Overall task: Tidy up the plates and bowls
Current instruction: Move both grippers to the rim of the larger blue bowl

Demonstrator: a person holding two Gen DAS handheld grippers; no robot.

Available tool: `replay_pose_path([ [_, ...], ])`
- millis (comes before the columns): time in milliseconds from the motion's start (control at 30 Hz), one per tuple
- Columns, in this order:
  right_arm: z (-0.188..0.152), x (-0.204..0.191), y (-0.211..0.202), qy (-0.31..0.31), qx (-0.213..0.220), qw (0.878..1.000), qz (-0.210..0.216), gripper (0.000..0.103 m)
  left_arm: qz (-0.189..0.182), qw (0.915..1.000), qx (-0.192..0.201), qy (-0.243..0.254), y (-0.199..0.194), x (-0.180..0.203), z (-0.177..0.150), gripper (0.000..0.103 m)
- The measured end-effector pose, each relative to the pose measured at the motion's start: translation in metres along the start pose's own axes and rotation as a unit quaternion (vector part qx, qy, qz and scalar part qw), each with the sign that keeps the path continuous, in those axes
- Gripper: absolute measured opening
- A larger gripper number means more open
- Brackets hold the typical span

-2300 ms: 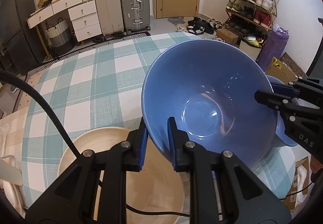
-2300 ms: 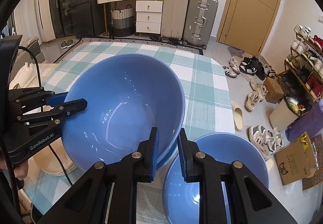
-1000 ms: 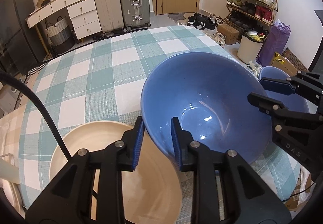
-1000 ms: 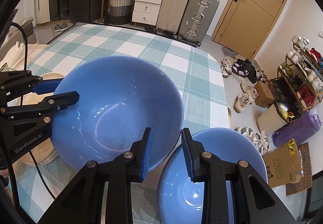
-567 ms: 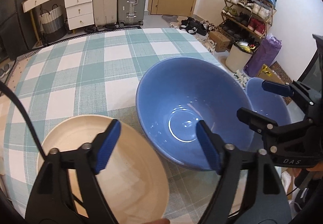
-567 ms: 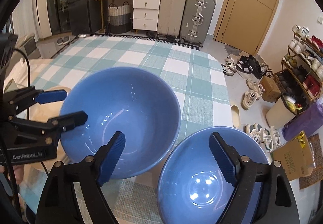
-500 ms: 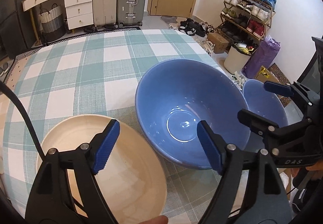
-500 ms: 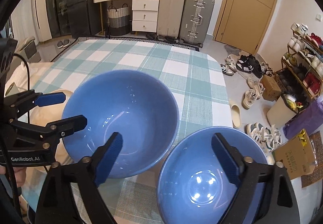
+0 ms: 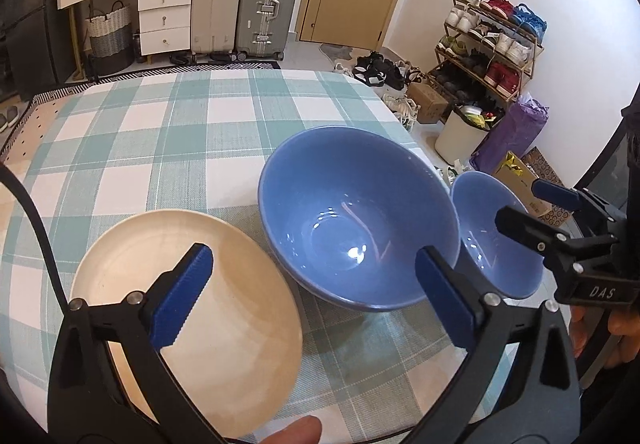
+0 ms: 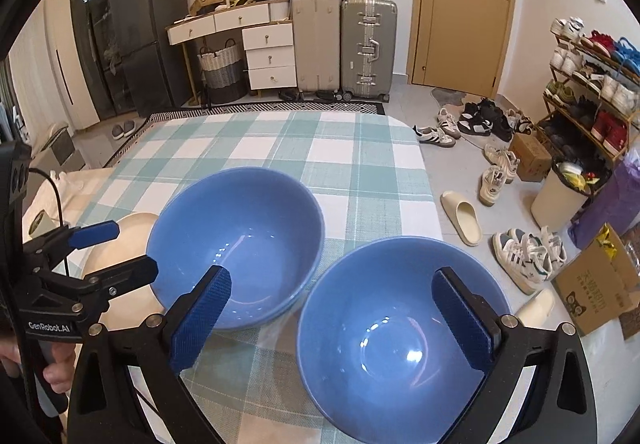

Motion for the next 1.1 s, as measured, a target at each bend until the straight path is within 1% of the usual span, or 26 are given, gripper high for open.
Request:
replay_pose_path([
  [67, -0.003, 0.007, -0.003, 0.011, -0.007, 1.000, 0.007, 0.102, 0.000, 1.0000, -0.001, -0.003, -0.002, 0.008, -0.004, 0.101],
  [200, -0.010, 0.020, -0.009, 0.022, -0.006, 1.000, 0.005, 0.102, 0.003, 1.0000, -0.001, 0.001, -0.007, 0.027, -0.015, 0.101],
  [367, -0.020, 0.034, -0.020, 0.032, 0.003, 0.999, -0.015, 0.102, 0.000, 1.0000, 0.002, -0.001, -0.009, 0.049, -0.023, 0.101],
  [500, -0.027, 0.049, -0.029, 0.041, 0.010, 0.999, -0.024, 0.102, -0.003, 1.0000, -0.005, -0.007, -0.005, 0.064, -0.029, 0.101],
  [667, -0.033, 0.072, -0.034, 0.036, 0.016, 0.998, -0.047, 0.102, 0.003, 0.9999, -0.012, 0.004, 0.005, 0.076, -0.032, 0.100],
  [900, -0.042, 0.105, -0.023, 0.055, -0.001, 0.997, -0.051, 0.102, 0.002, 0.9999, -0.014, -0.001, 0.018, 0.092, -0.035, 0.100],
  [1100, -0.052, 0.120, -0.004, 0.047, -0.012, 0.997, -0.060, 0.102, -0.022, 0.9995, -0.021, 0.004, 0.034, 0.107, -0.038, 0.098],
])
Point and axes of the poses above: each gripper's, at about its wrist camera, not at the fingertips, and y roughly the way its jaws point, x to its right, z to its top, the point moved 1 cm from there along y, roughly the way its jaws point, and after that the axes turned 14 degrees about -z, right-handed, at the moved point
